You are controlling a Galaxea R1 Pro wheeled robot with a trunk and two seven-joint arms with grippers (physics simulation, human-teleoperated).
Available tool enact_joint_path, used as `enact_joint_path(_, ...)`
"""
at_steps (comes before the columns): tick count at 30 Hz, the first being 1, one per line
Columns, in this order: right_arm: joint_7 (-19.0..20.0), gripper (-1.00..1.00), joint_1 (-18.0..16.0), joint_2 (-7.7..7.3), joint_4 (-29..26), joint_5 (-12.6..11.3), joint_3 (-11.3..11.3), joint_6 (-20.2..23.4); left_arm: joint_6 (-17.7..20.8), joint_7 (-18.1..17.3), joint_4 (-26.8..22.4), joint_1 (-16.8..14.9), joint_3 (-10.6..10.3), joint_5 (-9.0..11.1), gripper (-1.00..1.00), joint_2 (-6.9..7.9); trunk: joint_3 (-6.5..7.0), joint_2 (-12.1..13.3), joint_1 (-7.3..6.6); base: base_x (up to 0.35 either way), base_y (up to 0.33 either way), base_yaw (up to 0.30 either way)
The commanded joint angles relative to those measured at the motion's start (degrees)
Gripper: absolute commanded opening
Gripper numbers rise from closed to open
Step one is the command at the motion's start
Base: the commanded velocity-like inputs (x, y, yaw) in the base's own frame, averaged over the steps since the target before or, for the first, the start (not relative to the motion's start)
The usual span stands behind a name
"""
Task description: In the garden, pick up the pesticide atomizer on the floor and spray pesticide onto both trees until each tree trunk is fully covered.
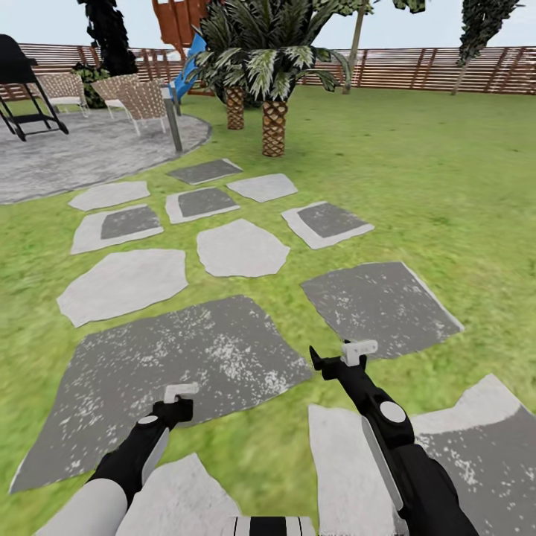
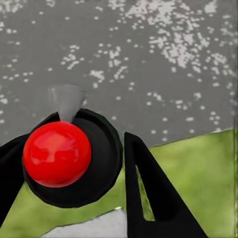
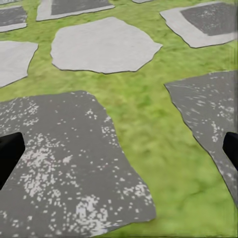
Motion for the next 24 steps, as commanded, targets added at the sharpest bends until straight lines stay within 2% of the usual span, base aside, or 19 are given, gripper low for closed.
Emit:
enact_joint_path(1,0.0,1.00,0.0,0.00,0.0,0.0,0.0,0.0,0.0,0.0,0.0,0.0,0.0,0.0,-1.00,-0.32,0.01,0.0,0.00,0.000,0.000,-0.295)
enact_joint_path(15,0.0,1.00,0.0,0.00,0.1,0.0,-0.1,-0.1,0.0,0.0,0.0,0.0,-0.2,-0.1,-1.00,-1.02,0.07,0.0,0.00,0.000,0.000,-0.295)
enact_joint_path(24,-0.1,1.00,0.0,0.04,0.7,0.0,-0.1,-0.1,0.1,0.0,0.0,0.0,-0.3,-0.1,-1.00,-1.01,1.70,3.6,-1.98,0.000,0.000,-0.295)
